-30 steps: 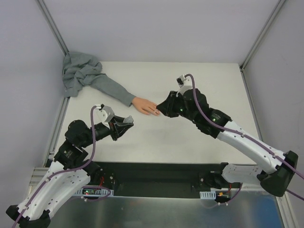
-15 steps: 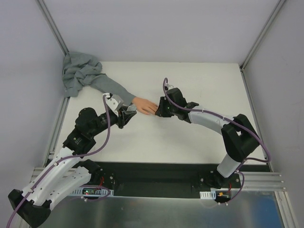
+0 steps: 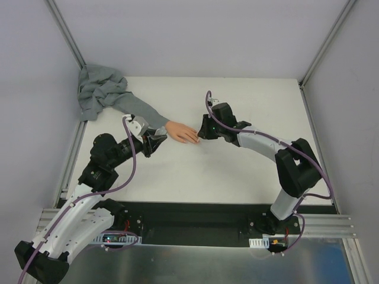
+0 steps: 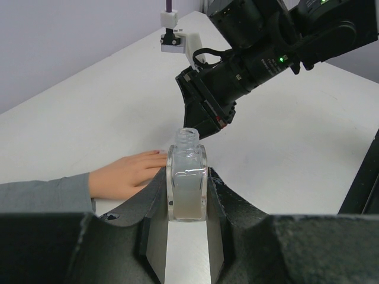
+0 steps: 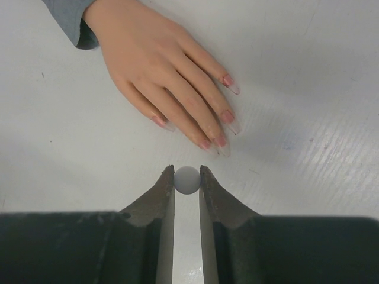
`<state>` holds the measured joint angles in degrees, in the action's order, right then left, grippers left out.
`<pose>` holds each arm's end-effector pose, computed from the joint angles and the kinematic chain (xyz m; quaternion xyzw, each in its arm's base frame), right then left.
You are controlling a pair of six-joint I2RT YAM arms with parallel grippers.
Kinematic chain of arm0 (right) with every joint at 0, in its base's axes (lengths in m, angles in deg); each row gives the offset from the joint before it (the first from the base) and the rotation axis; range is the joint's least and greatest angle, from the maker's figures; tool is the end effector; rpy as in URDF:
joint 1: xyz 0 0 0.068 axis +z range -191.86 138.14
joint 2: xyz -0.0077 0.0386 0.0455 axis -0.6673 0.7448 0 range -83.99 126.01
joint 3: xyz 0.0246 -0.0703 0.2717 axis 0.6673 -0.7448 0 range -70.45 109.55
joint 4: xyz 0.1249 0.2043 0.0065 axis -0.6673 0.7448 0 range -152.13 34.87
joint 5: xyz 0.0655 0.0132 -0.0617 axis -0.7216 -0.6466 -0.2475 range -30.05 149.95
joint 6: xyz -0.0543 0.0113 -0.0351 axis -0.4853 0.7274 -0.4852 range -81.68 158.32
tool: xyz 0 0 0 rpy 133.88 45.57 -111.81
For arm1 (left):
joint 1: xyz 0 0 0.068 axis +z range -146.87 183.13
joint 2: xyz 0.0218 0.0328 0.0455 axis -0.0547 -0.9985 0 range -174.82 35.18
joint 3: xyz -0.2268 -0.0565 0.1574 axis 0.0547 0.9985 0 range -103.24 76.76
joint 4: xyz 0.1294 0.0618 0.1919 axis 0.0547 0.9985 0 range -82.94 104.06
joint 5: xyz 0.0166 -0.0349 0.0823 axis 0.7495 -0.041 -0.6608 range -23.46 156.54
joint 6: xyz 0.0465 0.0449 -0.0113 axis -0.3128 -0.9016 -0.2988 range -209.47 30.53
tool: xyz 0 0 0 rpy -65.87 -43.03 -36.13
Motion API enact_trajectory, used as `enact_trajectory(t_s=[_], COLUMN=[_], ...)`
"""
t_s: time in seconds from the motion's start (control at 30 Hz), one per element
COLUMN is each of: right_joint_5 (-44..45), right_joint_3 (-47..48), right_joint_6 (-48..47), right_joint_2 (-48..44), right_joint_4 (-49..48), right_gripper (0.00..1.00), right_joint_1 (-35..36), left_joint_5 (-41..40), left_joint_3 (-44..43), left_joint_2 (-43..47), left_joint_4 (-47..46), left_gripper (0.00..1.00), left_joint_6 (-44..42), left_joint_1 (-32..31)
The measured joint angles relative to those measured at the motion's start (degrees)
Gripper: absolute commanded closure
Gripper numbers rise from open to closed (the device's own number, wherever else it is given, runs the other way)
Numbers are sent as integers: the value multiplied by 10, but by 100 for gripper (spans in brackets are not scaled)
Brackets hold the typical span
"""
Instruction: Paint the nails
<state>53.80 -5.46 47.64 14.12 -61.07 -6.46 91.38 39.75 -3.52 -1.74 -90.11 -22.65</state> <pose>0.3070 0.2249 0.2428 -0.2235 0.8540 0.2217 0.4142 0.1254 -0.0847 0.3528 0.3047 0.5925 -0.2983 0.6835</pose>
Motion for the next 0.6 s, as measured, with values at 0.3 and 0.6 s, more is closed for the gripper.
enact_trajectory(t_s=[0.3,0.6], right_joint_5=[-3,-8], right_joint_3=[3,28], right_joint_6=[-11,-10], right_joint_2=[31,67], right_joint_4=[0,-6], right_gripper=[99,99], right_joint_1=[-3,-3], left_joint_5=[7,7], left_joint_3=[3,3], left_joint_2=[1,2], left_joint_4=[0,-1], left_gripper=[100,100], left_joint_6=[0,0], left_joint_1=[0,0])
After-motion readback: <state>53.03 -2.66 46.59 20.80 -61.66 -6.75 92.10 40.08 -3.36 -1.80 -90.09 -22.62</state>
